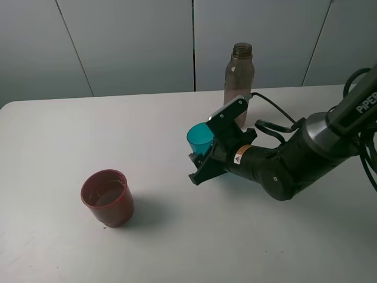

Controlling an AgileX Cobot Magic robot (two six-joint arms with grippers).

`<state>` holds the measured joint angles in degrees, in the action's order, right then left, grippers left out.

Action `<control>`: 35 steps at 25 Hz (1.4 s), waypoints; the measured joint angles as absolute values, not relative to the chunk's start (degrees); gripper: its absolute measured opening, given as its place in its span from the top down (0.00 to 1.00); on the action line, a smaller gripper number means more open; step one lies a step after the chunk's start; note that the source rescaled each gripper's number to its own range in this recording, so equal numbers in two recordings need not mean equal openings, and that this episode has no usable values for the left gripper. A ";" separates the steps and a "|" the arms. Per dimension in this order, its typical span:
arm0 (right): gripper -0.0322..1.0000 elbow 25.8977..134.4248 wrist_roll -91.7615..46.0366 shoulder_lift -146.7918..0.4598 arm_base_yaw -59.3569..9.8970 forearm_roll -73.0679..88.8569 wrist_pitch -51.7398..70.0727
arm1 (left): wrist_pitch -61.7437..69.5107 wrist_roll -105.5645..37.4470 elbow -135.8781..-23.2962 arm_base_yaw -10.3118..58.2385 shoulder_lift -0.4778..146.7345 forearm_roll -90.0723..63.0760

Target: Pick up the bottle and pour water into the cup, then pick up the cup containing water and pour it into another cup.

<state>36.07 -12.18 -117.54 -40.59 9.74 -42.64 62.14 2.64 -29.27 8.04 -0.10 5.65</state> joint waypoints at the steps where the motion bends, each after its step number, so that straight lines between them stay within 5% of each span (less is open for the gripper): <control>1: 0.89 36.07 -12.18 -117.54 -40.59 9.74 -42.64 | 62.14 2.64 -29.27 8.04 -0.10 5.65; 4: 0.88 36.07 -12.28 -117.54 -40.59 9.74 -42.64 | 62.14 2.64 -29.27 8.04 -0.10 5.65; 5: 0.74 36.07 -12.28 -117.54 -40.59 9.74 -42.75 | 62.14 2.64 -29.27 8.04 -0.10 5.65; 8: 0.13 36.07 -12.28 -117.54 -40.59 9.74 -43.52 | 62.14 2.64 -29.27 8.04 -0.10 5.65; 10: 0.02 36.07 -12.28 -117.54 -40.59 9.74 -43.88 | 62.14 2.64 -29.27 8.04 -0.10 5.65; 23: 0.01 36.16 -11.11 -99.39 -40.59 9.87 -32.76 | 62.14 2.64 -29.27 8.04 -0.10 5.65; 30: 0.01 35.01 -0.51 -81.93 -39.19 12.71 3.94 | 62.14 2.64 -29.27 8.04 -0.10 5.65; 35: 0.01 29.67 4.53 -70.67 -27.64 16.07 24.99 | 62.14 2.64 -29.27 8.04 -0.10 5.65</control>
<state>29.67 4.53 -70.67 -27.64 16.07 24.99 62.14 2.64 -29.27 8.04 -0.10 5.65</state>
